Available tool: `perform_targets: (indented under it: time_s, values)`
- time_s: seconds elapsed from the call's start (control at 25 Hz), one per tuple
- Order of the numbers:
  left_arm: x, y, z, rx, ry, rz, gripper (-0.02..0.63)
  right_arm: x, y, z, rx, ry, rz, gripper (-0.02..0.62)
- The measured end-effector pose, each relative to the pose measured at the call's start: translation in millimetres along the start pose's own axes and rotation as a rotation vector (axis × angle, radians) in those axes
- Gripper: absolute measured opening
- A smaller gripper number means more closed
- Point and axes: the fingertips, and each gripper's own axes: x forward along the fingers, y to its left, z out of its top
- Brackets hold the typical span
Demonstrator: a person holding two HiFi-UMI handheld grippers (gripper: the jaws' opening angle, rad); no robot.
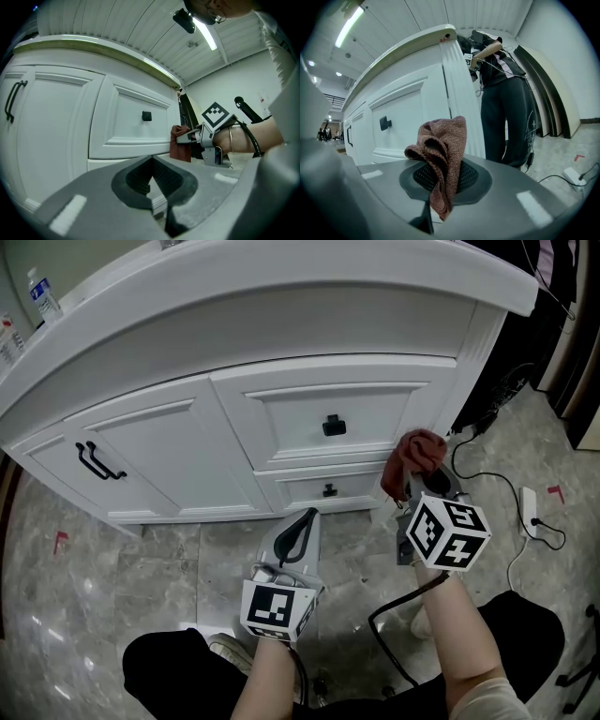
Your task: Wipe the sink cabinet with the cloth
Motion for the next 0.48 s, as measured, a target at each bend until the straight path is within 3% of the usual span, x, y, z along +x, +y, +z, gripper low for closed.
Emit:
perform_targets:
  time_s: [0.24, 0.36, 0.48]
  values:
    - [-7, 6, -6, -0.003, 0.008, 0.003, 0.000, -10, -3, -2, -0.005, -0.010, -0.033, 0.078]
    - [-14, 17, -8, -0.021, 0.006, 0.028, 0.000, -9, 30, -16, -0.033, -0.007, 0.037, 0.078]
    - [-24, 33, -14, 0.035, 0.024, 0.084, 0.000, 0, 71, -39, -0.070, 0.015, 0.119, 0.080]
